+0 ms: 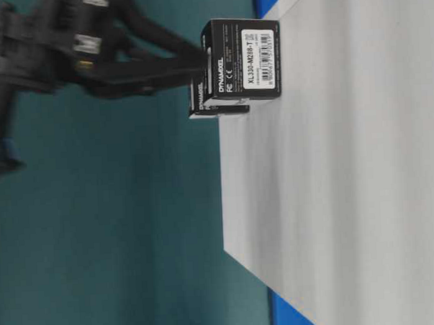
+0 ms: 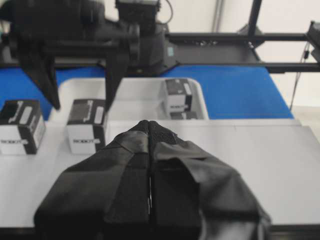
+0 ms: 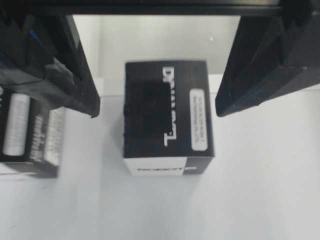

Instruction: Place the box from the white plastic tray onto the white base.

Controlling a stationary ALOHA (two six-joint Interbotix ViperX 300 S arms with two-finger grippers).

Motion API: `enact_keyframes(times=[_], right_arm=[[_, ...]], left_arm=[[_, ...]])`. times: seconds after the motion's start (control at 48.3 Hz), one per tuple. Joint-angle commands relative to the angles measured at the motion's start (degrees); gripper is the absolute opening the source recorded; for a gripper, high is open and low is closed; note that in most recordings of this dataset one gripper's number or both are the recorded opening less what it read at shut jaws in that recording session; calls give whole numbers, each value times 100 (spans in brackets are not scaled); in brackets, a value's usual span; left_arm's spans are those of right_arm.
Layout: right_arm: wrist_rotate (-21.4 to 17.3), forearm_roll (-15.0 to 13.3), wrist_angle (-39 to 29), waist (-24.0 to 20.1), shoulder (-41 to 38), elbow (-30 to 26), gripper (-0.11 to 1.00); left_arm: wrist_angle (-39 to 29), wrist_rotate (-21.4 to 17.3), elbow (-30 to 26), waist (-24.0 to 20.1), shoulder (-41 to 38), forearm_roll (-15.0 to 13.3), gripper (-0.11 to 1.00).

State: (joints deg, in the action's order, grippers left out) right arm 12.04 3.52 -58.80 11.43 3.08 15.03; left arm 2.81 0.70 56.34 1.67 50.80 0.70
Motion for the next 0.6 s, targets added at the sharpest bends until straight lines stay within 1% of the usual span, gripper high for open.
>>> enact_keyframes(times=[0.0, 0.166, 0.331, 0.497, 0.58], right_arm=[[-9, 18, 141, -18, 308, -62, 98], [-9, 18, 413, -97, 791, -53, 98], [26, 26, 1125, -255, 1204, 53, 98], [9, 26, 1916, -378, 1573, 466, 98], [-9, 26, 2180, -431, 1758, 703, 98]], left_arm=[[26, 9, -132, 0, -26, 18, -7], [18, -18, -123, -35, -53, 18, -7], [18, 9, -132, -26, -185, 18, -7], [44, 9, -141, -9, -290, 26, -7], [44, 0, -149, -9, -316, 18, -7]])
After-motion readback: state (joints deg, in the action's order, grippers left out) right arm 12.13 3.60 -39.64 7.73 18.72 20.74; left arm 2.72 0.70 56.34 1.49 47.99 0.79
